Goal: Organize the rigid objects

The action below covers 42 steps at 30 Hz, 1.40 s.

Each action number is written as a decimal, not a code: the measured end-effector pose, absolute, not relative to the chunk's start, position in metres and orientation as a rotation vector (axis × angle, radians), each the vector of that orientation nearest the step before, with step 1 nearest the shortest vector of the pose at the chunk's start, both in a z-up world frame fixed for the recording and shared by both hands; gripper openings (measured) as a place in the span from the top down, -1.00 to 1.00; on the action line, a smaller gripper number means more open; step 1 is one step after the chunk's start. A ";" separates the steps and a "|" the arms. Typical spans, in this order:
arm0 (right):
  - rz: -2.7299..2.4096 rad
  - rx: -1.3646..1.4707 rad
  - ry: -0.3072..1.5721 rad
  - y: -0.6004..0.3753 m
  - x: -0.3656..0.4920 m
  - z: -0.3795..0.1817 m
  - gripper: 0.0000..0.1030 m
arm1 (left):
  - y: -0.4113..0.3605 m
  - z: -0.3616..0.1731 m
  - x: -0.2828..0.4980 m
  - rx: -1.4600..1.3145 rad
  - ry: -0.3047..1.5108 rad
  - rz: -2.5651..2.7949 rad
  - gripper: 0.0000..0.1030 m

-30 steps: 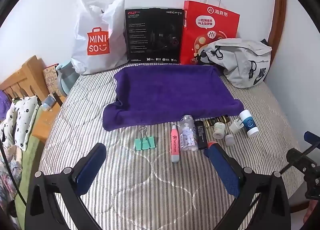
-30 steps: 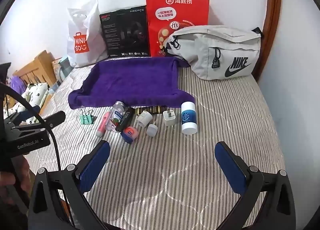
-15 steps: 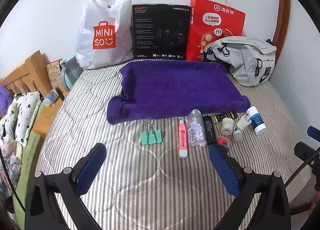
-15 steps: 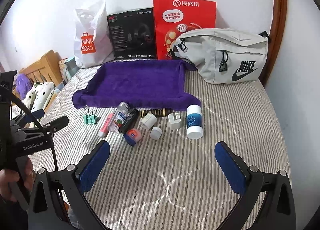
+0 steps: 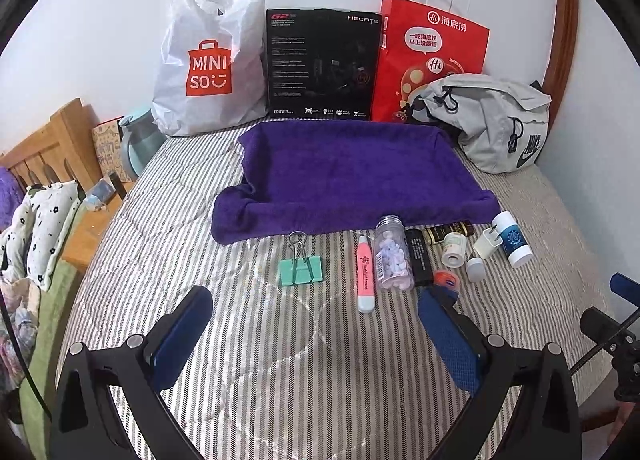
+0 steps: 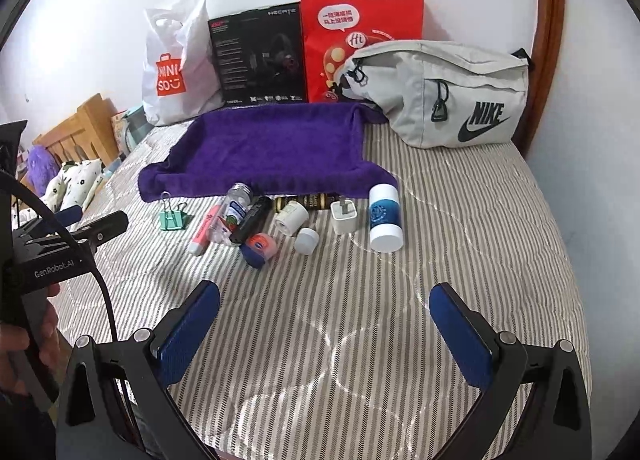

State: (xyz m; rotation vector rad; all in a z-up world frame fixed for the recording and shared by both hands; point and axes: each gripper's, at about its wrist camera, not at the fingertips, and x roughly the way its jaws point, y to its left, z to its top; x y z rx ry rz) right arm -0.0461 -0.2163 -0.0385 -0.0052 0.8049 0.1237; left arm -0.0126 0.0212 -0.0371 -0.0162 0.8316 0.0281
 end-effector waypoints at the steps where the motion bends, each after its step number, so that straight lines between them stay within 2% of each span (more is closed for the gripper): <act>1: 0.119 -0.004 0.807 -0.217 -0.046 -0.038 -1.00 | 0.021 -0.038 -0.012 -0.016 0.833 0.026 -1.00; 42: 0.097 0.002 0.812 -0.214 -0.043 -0.041 -1.00 | 0.019 -0.034 -0.020 0.022 0.847 0.041 -1.00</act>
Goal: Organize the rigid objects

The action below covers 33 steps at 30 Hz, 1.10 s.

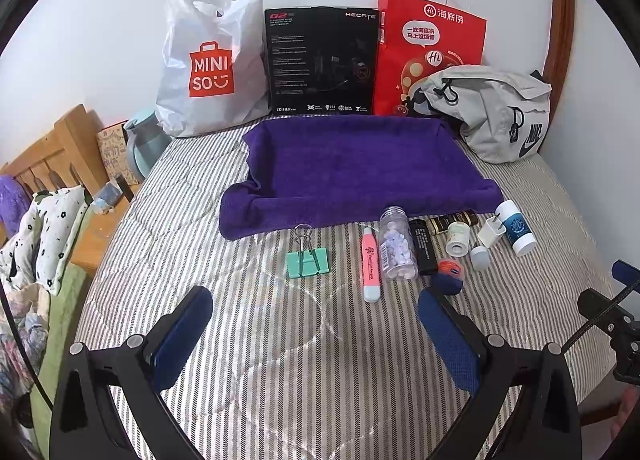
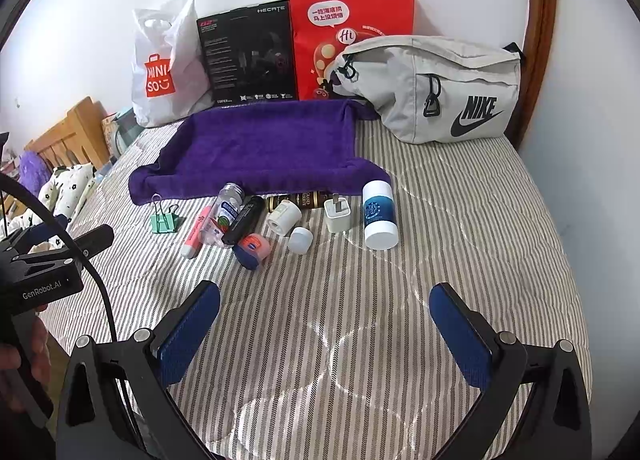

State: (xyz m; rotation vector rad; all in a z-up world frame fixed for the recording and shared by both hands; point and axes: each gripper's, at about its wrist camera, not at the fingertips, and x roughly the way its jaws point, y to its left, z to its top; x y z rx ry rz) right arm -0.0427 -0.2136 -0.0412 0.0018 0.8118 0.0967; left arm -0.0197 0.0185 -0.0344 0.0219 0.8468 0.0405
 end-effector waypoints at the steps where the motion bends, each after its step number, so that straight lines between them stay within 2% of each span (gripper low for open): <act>1: 0.097 0.003 0.811 -0.214 -0.043 -0.041 -1.00 | 0.019 -0.034 -0.020 0.020 0.847 0.040 -1.00; 18: 0.095 0.013 0.814 -0.218 -0.042 -0.041 -1.00 | 0.025 -0.036 -0.016 0.022 0.849 0.056 -1.00; 33: 0.096 0.047 0.849 -0.245 -0.006 -0.065 -1.00 | 0.050 -0.097 0.048 -0.033 0.937 0.083 -1.00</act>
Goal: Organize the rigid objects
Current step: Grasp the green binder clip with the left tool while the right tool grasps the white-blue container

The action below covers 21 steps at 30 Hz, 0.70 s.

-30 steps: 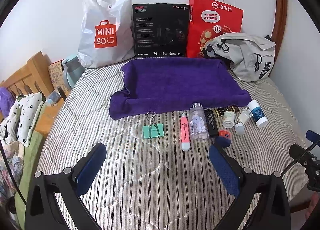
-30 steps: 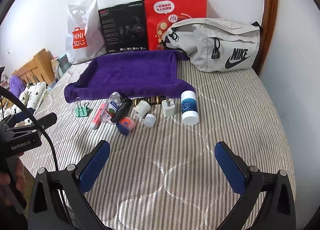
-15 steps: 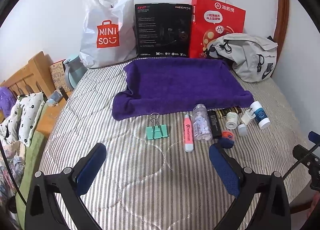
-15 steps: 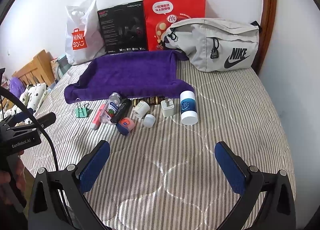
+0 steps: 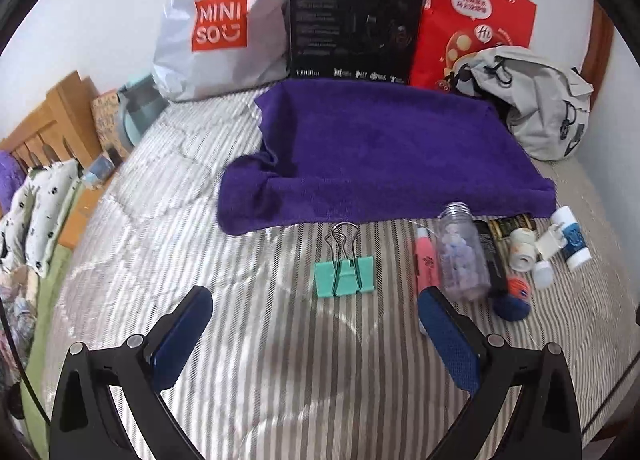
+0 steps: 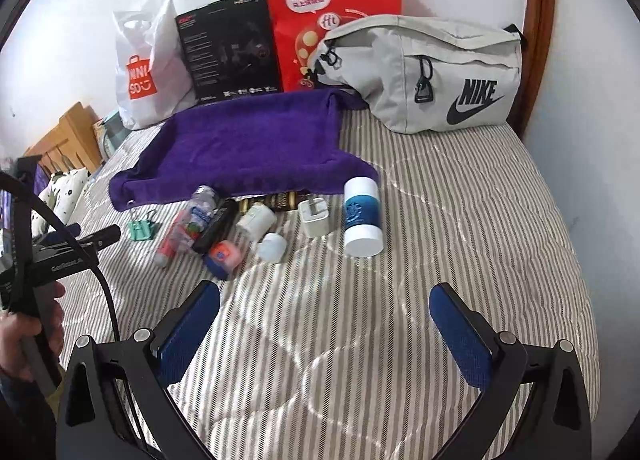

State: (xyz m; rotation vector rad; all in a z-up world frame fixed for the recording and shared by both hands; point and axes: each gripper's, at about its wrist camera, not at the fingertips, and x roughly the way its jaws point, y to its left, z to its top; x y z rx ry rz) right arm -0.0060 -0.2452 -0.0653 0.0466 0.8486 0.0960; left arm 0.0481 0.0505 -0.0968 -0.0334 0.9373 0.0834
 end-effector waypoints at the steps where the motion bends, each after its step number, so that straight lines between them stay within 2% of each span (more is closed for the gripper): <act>1: 0.092 0.049 0.857 -0.248 -0.003 -0.067 -1.00 | 0.050 -0.101 0.052 -0.035 0.944 0.089 -1.00; 10: 0.050 0.026 0.911 -0.263 0.015 -0.089 -1.00 | 0.047 -0.133 0.075 -0.068 0.969 0.102 -0.98; 12: 0.046 0.030 0.920 -0.266 0.020 -0.093 -1.00 | 0.047 -0.136 0.078 -0.066 0.967 0.112 -0.89; 18: 0.021 0.049 0.947 -0.275 0.044 -0.100 -1.00 | 0.046 -0.142 0.079 -0.047 0.959 0.107 -0.53; 21: 0.032 0.079 0.949 -0.280 0.061 -0.103 -1.00 | 0.045 -0.139 0.077 -0.043 0.945 0.092 -0.06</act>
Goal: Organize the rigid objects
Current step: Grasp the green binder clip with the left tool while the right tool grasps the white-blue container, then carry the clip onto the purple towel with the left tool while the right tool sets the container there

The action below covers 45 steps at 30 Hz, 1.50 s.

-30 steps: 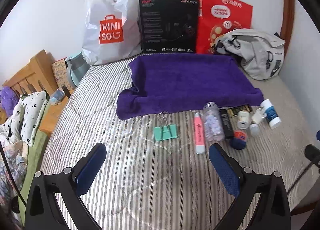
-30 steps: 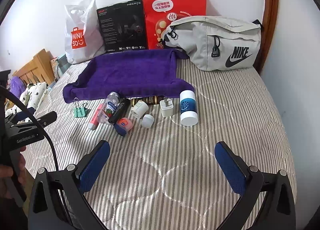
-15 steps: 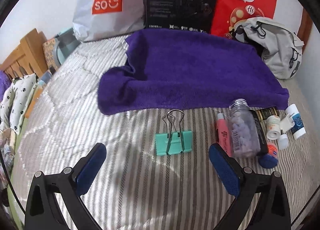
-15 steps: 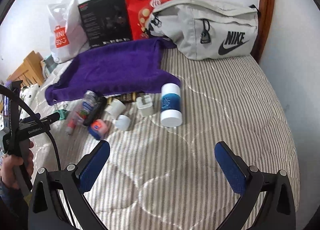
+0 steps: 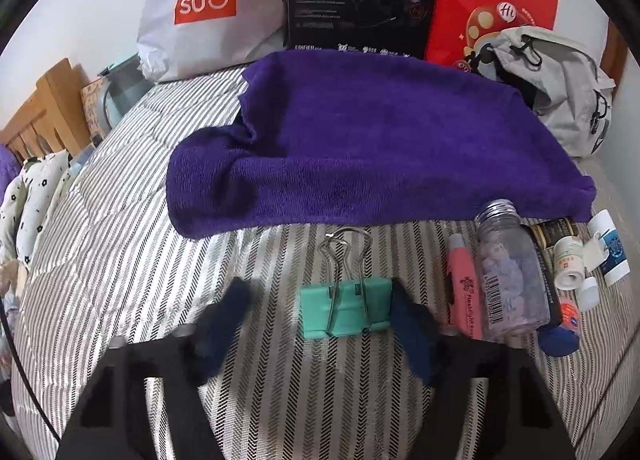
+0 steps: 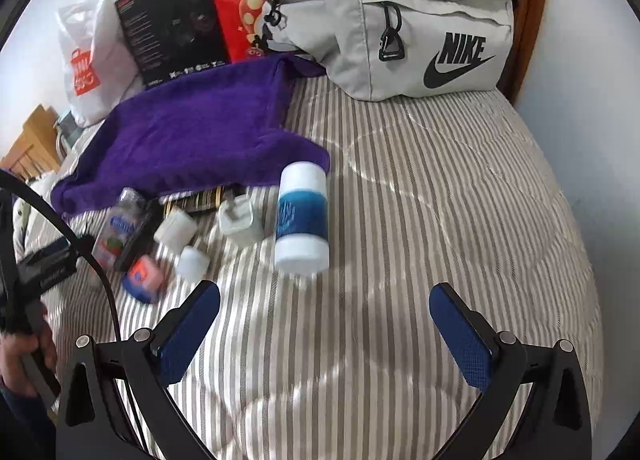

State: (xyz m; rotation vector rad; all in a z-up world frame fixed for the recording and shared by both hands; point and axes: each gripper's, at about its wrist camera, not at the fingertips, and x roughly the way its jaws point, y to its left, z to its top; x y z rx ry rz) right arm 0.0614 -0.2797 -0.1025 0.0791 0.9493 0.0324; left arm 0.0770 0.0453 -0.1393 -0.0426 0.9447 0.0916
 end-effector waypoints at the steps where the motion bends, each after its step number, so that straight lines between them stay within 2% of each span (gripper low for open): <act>1: 0.030 0.081 0.953 -0.280 0.067 -0.103 -1.00 | 0.045 -0.138 0.076 -0.038 0.943 0.085 0.12; 2: 0.034 0.080 0.950 -0.280 0.072 -0.104 -1.00 | 0.044 -0.138 0.077 -0.032 0.944 0.078 0.23; 10: 0.025 0.018 0.985 -0.277 0.111 -0.121 -0.78 | 0.044 -0.137 0.076 -0.025 0.953 0.059 0.23; 13: 0.024 0.007 1.008 -0.275 0.122 -0.130 -0.61 | 0.044 -0.137 0.077 -0.025 0.954 0.060 0.23; 15: 0.031 0.021 1.023 -0.274 0.127 -0.137 -0.38 | 0.044 -0.137 0.077 -0.024 0.950 0.059 0.22; 19: 0.035 0.007 0.999 -0.272 0.124 -0.139 -0.33 | 0.045 -0.138 0.077 -0.023 0.952 0.048 0.23; 22: 0.063 0.022 0.999 -0.276 0.121 -0.137 0.05 | 0.045 -0.138 0.078 -0.015 0.956 0.043 0.22; 23: 0.073 0.035 1.003 -0.278 0.121 -0.137 0.29 | 0.045 -0.139 0.078 -0.015 0.958 0.039 0.23; 33: 0.097 0.073 1.023 -0.296 0.116 -0.114 0.30 | 0.061 -0.130 0.081 -0.053 0.970 0.011 0.23; 45: 0.182 0.076 0.949 -0.278 0.129 -0.065 0.30 | 0.076 -0.081 0.101 -0.056 0.912 0.019 0.23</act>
